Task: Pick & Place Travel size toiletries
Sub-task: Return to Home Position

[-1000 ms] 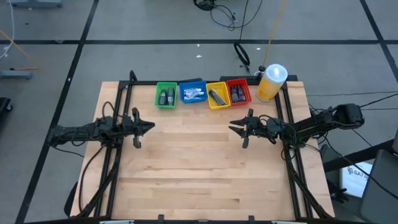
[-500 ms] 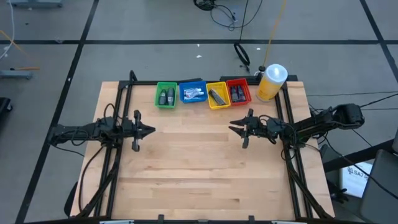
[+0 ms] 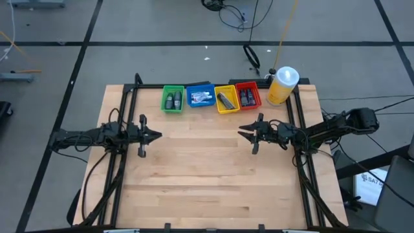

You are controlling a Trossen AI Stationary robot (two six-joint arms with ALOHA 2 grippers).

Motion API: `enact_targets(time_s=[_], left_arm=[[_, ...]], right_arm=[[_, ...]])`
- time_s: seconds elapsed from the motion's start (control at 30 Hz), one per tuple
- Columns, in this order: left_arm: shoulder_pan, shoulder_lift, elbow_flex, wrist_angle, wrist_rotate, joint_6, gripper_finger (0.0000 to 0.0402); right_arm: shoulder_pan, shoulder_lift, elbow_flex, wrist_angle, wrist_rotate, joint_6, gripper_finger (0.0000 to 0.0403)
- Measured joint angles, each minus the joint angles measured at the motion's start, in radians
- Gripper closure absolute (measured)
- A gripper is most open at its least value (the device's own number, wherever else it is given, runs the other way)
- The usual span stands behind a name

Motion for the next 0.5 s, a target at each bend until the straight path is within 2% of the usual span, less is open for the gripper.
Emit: enact_targets(time_s=[0.43, 0.5], left_arm=[[0.000, 0.000, 0.000, 0.011, 0.000, -0.002, 0.0376], [0.000, 0.000, 0.000, 0.011, 0.000, -0.002, 0.0376]], right_arm=[[0.000, 0.000, 0.000, 0.000, 0.000, 0.000, 0.0303], [0.006, -0.023, 0.000, -0.049, -0.002, 0.036, 0.0303]])
